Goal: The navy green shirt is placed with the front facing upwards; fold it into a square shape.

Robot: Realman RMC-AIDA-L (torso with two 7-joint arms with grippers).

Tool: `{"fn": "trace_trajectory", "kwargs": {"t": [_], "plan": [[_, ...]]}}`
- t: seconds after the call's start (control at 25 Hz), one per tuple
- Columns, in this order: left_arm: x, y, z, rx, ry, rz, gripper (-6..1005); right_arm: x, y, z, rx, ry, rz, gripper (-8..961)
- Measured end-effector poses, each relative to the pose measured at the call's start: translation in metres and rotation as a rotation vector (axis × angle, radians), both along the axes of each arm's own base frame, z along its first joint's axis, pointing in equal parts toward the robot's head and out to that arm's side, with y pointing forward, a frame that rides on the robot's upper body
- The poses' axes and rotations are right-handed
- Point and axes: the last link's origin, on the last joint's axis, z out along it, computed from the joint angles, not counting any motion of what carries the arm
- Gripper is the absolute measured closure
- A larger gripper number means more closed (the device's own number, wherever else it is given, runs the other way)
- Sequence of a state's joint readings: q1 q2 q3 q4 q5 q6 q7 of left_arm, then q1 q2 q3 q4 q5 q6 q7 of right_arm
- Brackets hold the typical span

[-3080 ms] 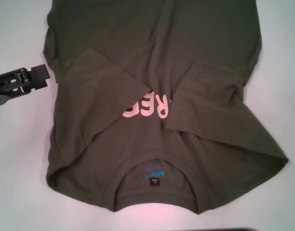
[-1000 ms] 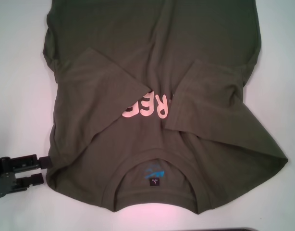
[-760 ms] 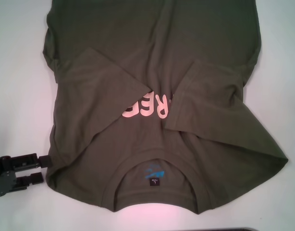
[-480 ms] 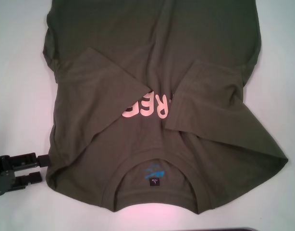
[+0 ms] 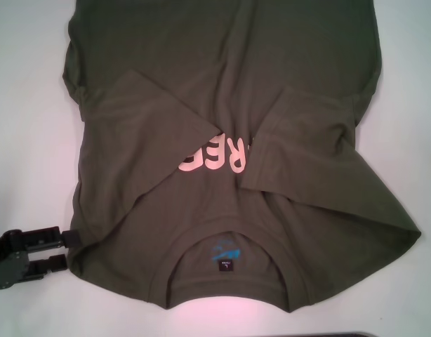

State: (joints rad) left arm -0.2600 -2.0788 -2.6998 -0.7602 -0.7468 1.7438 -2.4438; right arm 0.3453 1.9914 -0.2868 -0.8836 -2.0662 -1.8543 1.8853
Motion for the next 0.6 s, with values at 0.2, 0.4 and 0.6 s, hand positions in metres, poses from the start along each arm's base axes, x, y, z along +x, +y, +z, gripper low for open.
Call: {"fn": "trace_trajectory", "kwargs": {"t": [0.2,0.4,0.6], "plan": [[0.001,0.002,-0.002,0.002,0.000,-0.003,285,0.000,0.000,0.000,0.000,0.000,0.000,40],[0.004,0.006,-0.005,-0.003,-0.009,-0.012,286,0.000,0.000,0.000,0.000,0.000,-0.001,40],[0.008,0.012,-0.011,-0.022,-0.007,-0.029,290,0.001,-0.001,0.001,0.000,-0.003,-0.004,40]]}}
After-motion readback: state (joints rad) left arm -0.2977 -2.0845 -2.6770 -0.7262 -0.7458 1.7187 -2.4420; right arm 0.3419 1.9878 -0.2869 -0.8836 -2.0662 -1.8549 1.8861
